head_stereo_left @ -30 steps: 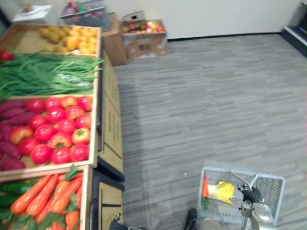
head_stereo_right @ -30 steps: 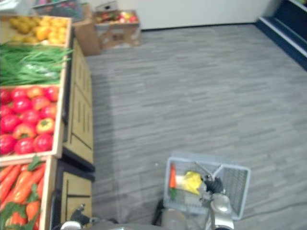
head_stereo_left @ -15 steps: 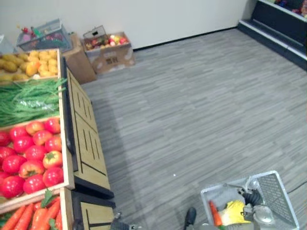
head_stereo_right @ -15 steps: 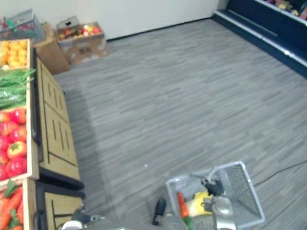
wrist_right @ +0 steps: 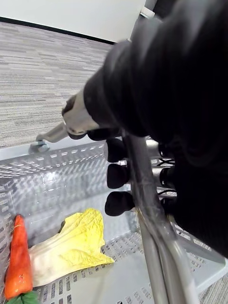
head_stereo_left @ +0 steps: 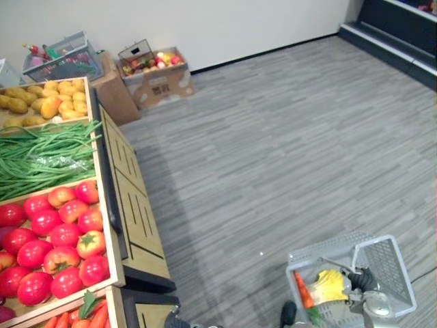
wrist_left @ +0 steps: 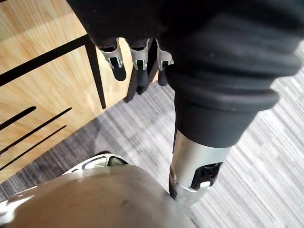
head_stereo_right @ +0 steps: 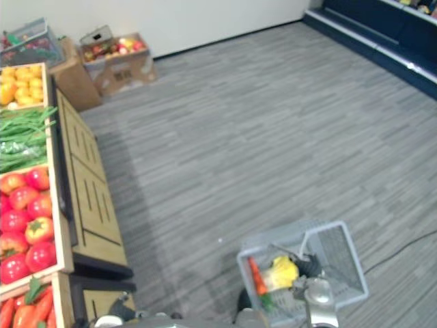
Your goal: Pick vegetable in the basket
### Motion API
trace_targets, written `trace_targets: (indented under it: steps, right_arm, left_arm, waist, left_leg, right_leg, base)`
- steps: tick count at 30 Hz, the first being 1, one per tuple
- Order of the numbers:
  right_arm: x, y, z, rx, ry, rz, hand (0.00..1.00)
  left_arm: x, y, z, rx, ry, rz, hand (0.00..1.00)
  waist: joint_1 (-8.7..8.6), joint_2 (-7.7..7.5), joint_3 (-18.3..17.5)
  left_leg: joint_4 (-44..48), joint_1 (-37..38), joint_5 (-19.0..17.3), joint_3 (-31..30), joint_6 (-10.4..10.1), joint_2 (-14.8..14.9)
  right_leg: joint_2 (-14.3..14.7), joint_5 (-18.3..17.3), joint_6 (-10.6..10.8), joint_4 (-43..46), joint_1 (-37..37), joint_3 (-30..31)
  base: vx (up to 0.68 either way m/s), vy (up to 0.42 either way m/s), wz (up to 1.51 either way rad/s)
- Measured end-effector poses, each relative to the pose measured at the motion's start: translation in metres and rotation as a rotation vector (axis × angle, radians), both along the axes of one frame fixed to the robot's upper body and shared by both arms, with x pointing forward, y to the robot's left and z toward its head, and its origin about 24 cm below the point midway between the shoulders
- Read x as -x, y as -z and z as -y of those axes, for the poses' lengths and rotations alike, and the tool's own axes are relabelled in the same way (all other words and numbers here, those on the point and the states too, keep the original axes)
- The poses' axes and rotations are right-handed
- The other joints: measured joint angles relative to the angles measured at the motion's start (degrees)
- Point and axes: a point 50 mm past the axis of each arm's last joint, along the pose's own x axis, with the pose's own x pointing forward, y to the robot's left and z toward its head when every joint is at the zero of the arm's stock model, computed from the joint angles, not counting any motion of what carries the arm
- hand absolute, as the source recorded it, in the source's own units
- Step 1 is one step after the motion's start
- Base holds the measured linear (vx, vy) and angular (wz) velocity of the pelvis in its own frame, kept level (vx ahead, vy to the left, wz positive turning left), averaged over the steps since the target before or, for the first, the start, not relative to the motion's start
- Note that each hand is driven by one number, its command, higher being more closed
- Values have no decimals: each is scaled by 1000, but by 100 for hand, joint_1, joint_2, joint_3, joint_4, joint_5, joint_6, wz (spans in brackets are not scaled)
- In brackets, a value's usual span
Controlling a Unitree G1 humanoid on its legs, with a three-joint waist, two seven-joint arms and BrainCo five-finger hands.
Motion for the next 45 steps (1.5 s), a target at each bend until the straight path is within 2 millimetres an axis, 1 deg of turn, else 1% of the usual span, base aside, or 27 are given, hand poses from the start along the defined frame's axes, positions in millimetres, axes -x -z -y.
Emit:
trace_targets:
  steps: [11, 13, 14, 16, 17, 18, 21, 22, 23, 24, 25, 26, 27, 29, 30, 32, 34, 35, 37, 38, 39, 40, 41, 42, 43, 44, 45]
  right_arm:
    - [0, 5, -6, -21, -2, -15, 100]
    - [3, 7, -8, -28, 2, -21, 100]
    - [5, 8, -9, -36, 6, -27, 100]
    - [6, 9, -9, -36, 10, -29, 100]
    - [7, 8, -7, -32, 14, -30, 100]
    - [7, 7, -5, -24, 13, -28, 100]
    - [1, 2, -3, -11, 5, -3, 100]
    - [-2, -1, -1, -1, 1, 13, 100]
    - [-6, -2, -3, -3, -3, 21, 100]
    - [-8, -2, -6, -8, -17, 21, 100]
    - [-11, -3, -9, -8, -35, 23, 100]
    - [-14, -3, -9, -7, -41, 27, 100]
    - [-18, -4, -12, -11, -53, 33, 100]
    - [-21, -5, -14, -11, -67, 36, 100]
    - [-21, -3, -19, -13, -92, 26, 100]
    - [-23, -3, -21, -16, -106, 26, 100]
    - [-25, -4, -21, -14, -110, 27, 100]
    - [-27, -4, -21, 0, -119, 24, 100]
    - [-30, -5, -24, -8, -128, 35, 100]
    - [-33, -7, -24, -5, -130, 45, 100]
    - [-33, -8, -23, -3, -129, 48, 100]
    - [-32, -8, -22, -2, -122, 49, 100]
    - [-30, -7, -21, -2, -118, 43, 100]
    - [-26, -5, -18, 4, -111, 30, 100]
    - [-28, -8, -12, 22, -91, 32, 100]
    - [-31, -12, -7, 31, -75, 50, 100]
    - [-33, -16, 2, 49, -57, 61, 100]
  left_arm:
    - [2, 0, -5, -9, -18, -12, 0]
    - [-1, -2, -7, -16, -26, 5, 0]
    - [-5, -4, -10, -21, -39, 33, 0]
    - [-12, -8, -11, -13, -65, 78, 0]
    - [-16, -9, -11, -9, -75, 99, 0]
    - [-19, -10, -11, -8, -78, 107, 0]
    - [-19, -10, -11, 1, -93, 109, 0]
    - [-19, -9, -5, 26, -101, 108, 0]
    - [-19, -8, -3, 34, -116, 112, 0]
    - [-20, -8, -2, 41, -122, 114, 0]
    - [-20, -9, -6, 38, -114, 115, 0]
    - [-20, -9, -6, 39, -116, 114, 0]
    - [-19, -9, -6, 36, -117, 112, 0]
    - [-21, -9, -5, 49, -85, 108, 0]
    - [-24, -10, -6, 51, -50, 105, 0]
    - [-22, -9, -7, 32, -55, 90, 0]
    - [-18, -7, -8, 22, -43, 71, 0]
    - [-12, -6, -8, 11, -45, 49, 0]
    - [-7, -5, -11, -6, -44, 30, 0]
    - [-3, -5, -15, -19, -51, 13, 0]
    - [-2, -4, -15, -19, -52, 10, 0]
    - [-1, -4, -15, -18, -53, 7, 0]
    - [-1, -4, -15, -17, -53, 7, 0]
    - [0, -4, -16, -19, -64, 7, 0]
    - [1, -1, -6, 9, -80, 8, 0]
    - [-2, -2, -3, 16, -71, 19, 0]
    - [-5, -1, 1, 26, -53, 21, 0]
  waist:
    - [23, -128, 42]
    - [17, -145, 58]
    - [38, -165, 90]
    - [141, -160, 177]
    - [192, -231, 248]
    - [231, -189, 228]
    - [196, -96, 235]
    - [227, 73, 193]
    - [244, 85, 221]
    - [223, 44, 241]
    - [236, -51, 233]
    - [237, -65, 238]
    - [267, -111, 221]
    - [293, -109, 143]
    - [289, -177, 121]
    - [289, -197, 133]
    - [242, -240, 173]
    - [164, -159, 243]
    - [154, -166, 263]
    - [142, -168, 266]
    - [128, -163, 268]
    - [95, -163, 268]
    - [73, -201, 259]
    - [9, -307, 296]
    - [61, -87, 335]
    - [29, 26, 323]
    - [6, 130, 353]
  left_leg:
    - [24, -70, -34, -224, 54, -65]
    - [519, -379, -164, -391, 81, 74]
    - [1141, -692, -216, -467, 70, 218]
    - [2031, -1069, -169, -463, 47, 391]
    - [2479, -1344, -68, -487, 42, 456]
    - [2586, -1484, -99, -439, 100, 450]
    - [1498, -1606, -154, -328, 70, 497]
    - [830, -1534, 4, -268, -38, 586]
    - [774, -1533, 121, -254, -35, 594]
    - [804, -1480, 145, -237, -30, 571]
    - [898, -1436, 135, -283, -22, 481]
    - [962, -1432, 129, -292, -1, 475]
    - [1106, -1494, 31, -263, 128, 436]
    - [1294, -1505, -253, -208, 196, 372]
    - [1295, -1429, -378, -123, 228, 304]
    - [1284, -1233, -393, -8, 239, 214]
    - [1207, -823, -443, 34, 330, 124]
    - [974, -336, -469, 20, 368, 115]
    - [778, 11, -469, 23, 367, 161]
    - [698, 183, -467, 6, 364, 224]
    - [699, 207, -467, -13, 363, 245]
    - [753, 210, -469, -98, 353, 279]
    - [813, 203, -479, -151, 320, 275]
    - [1024, 192, -534, -200, 141, 211]
    - [1219, 64, -579, -298, 75, 442]
    - [1095, -45, -576, -377, -12, 486]
    - [746, -125, -252, -611, -61, 511]
  right_leg:
    - [-79, -23, 50, -4, 52, -225]
    - [-74, -210, 24, -4, 93, -439]
    - [-49, -275, 27, -5, 163, -581]
    - [-58, -297, 19, -5, 277, -660]
    - [-117, -303, 16, -5, 328, -668]
    - [-213, -324, 46, -5, 337, -686]
    - [-337, -327, 119, -7, 161, -657]
    - [-262, -325, 172, -6, 60, -613]
    - [-238, -283, 202, 41, 66, -580]
    - [-285, -344, 127, 328, 74, -473]
    - [-364, -540, 297, 354, 140, -438]
    - [-375, -578, 343, 342, 150, -376]
    - [-431, -649, 437, 433, 124, -293]
    - [-674, -969, 577, 1053, -191, -172]
    - [-819, -1062, 659, 1582, -398, -132]
    - [-1110, -1133, 578, 2726, -854, -141]
    - [-1474, -960, 324, 3912, -1124, -124]
    - [-1612, -823, 185, 4792, -1343, 21]
    - [-1463, -1311, 90, 5022, -1473, -130]
    - [-1221, -1567, -157, 4775, -1645, -373]
    - [-1088, -1588, -192, 4520, -1712, -406]
    - [-799, -1545, -181, 3657, -1772, -340]
    - [-669, -1398, -151, 3099, -1757, -194]
    - [-570, -674, -262, 2345, -1594, 162]
    - [-388, -565, -357, 2403, -1574, 191]
    - [-312, -569, -344, 2516, -1643, 551]
    - [-139, -633, -257, 2799, -1761, 1258]
  base:
    - [-9, -16, 8]
    - [-97, -103, 53]
    - [-100, -121, 57]
    - [-65, -81, 34]
    - [-49, -43, 19]
    - [-43, -10, 15]
    - [-25, 61, -5]
    - [4, 104, -27]
    - [139, 115, -21]
    - [218, 81, -7]
    - [254, 69, -10]
    - [214, 56, -25]
    - [249, 98, -34]
    - [284, 119, -27]
    - [312, 105, -21]
    - [332, 135, -17]
    - [349, 130, -1]
    - [328, 44, 6]
    - [322, -48, 8]
    - [305, -140, 11]
    - [342, -218, 27]
    - [220, -196, 35]
    - [279, -279, 68]
    - [260, -252, 46]
    - [267, -203, 44]
    - [158, -65, 24]
    - [104, -30, 52]
